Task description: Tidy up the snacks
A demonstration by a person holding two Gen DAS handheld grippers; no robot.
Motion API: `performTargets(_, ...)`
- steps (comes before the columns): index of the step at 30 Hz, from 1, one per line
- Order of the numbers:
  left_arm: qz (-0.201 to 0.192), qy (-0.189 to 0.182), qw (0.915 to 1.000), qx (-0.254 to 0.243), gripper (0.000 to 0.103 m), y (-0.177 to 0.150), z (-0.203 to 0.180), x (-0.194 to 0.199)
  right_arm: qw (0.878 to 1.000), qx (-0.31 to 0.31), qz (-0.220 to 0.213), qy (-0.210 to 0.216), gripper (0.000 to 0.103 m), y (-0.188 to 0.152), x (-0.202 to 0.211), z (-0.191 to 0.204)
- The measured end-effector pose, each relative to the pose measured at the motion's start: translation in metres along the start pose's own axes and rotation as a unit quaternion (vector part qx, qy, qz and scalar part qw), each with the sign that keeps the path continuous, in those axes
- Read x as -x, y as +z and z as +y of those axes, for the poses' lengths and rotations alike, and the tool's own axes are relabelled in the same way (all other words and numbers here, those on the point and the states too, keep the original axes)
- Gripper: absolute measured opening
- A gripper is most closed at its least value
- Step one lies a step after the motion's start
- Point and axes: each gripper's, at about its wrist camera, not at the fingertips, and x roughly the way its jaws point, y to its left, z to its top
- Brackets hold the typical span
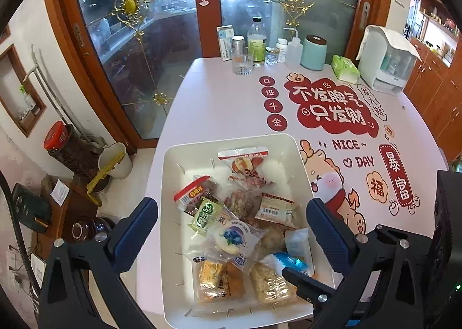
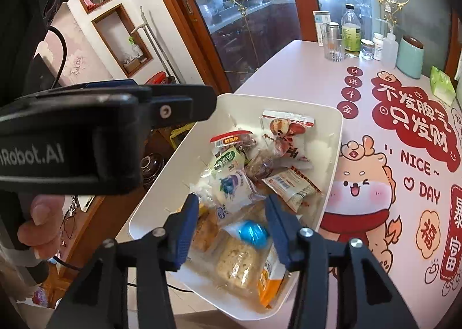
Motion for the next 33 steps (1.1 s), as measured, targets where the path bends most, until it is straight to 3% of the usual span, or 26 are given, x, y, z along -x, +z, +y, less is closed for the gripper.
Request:
performTargets(14, 0.011, -0.04, 0.9988, -0.026, 0.102, -0.012, -0.024, -0.004, 0.994, -0.086, -0.032, -0.063, 0.052, -0.019, 0.039, -0.029)
performTargets(25, -0.008, -0.034, 0.9991, -0.023, 0.102, -0.036, -0.044, 0.003, 0.977, -0.157, -0.044, -0.138, 0.052, -0.041, 0.078, -0.06)
performTargets(33, -0.006, -0.027, 0.9994, -0.023, 0.102, -0.053, -0.058, 0.009, 0.964, -0.202, -0.05, -0.165, 0.055, -0.054, 0.101, -0.073)
